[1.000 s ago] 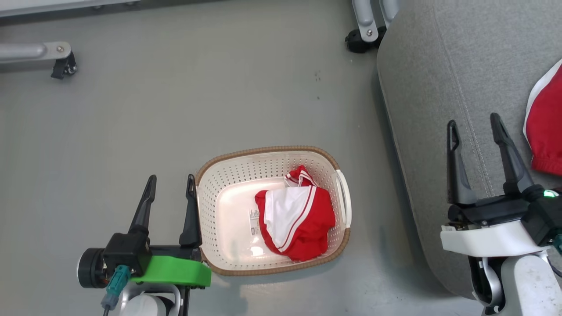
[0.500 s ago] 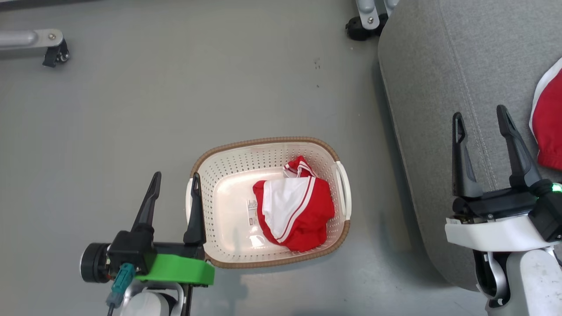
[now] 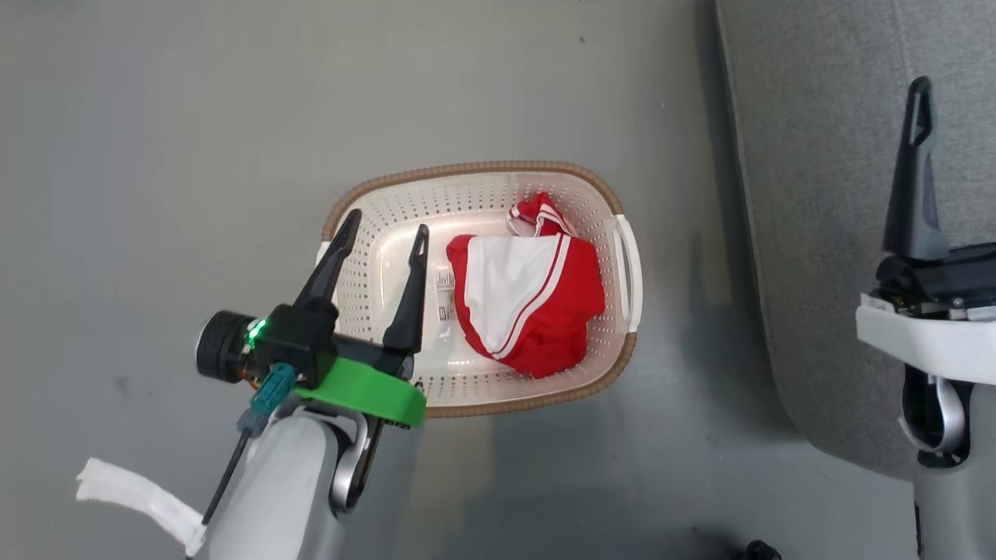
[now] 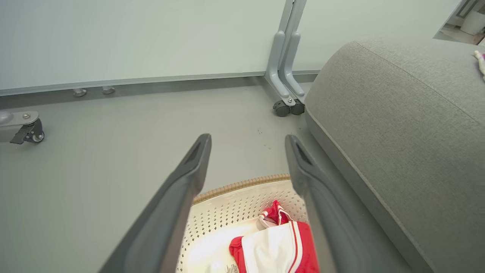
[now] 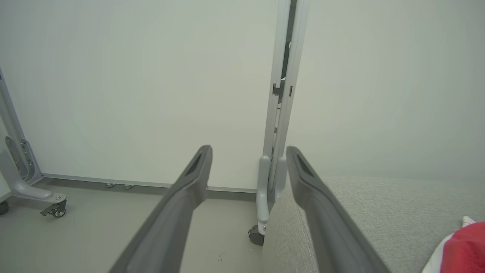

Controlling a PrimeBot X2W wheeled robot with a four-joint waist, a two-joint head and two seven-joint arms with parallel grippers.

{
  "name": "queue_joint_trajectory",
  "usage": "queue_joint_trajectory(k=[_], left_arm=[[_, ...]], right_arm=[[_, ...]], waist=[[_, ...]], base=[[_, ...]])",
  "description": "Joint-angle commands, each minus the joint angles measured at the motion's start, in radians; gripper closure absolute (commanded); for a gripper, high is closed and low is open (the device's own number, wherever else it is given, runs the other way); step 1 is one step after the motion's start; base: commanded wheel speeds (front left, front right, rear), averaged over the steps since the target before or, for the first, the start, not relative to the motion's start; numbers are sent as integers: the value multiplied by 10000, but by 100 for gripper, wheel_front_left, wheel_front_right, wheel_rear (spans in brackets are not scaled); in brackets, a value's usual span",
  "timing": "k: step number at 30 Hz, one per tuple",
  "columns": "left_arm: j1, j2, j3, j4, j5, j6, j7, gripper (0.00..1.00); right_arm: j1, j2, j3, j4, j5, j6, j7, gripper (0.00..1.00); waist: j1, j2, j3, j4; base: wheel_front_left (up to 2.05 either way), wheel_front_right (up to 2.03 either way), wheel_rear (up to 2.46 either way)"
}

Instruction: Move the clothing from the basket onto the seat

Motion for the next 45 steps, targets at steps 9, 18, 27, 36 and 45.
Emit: queue_joint_trajectory(k=[9,18,27,36,45], left_arm=[[-2275,25,-975,1284,148,-362,-5,0],[-4193,31,-2755,3357,-728,-574,8,0],[-6359,35,-5990,5504,-2420,-591,787,0],[-8200,40,-8852,6769,-3596,-587,1300,0],[-8393,35,-9448,7705,-3653,-303,1698,0]], right_arm=[[-1000,-173,-607,-698,100,-10,0,0],[-1543,-232,-1111,-1628,105,-10,-2,0],[-1693,-32,-1312,-2176,114,-10,0,0],[-1787,-119,-1248,-2435,-83,-10,0,0],[-1674,-258,-1079,-2998,-283,-10,0,0]], waist=[[0,0,2384,408],[0,0,3677,482],[0,0,4637,291],[0,0,5408,132],[0,0,5473,-150]], base=[[0,0,0],[0,0,0],[0,0,0],[0,0,0],[0,0,0]])
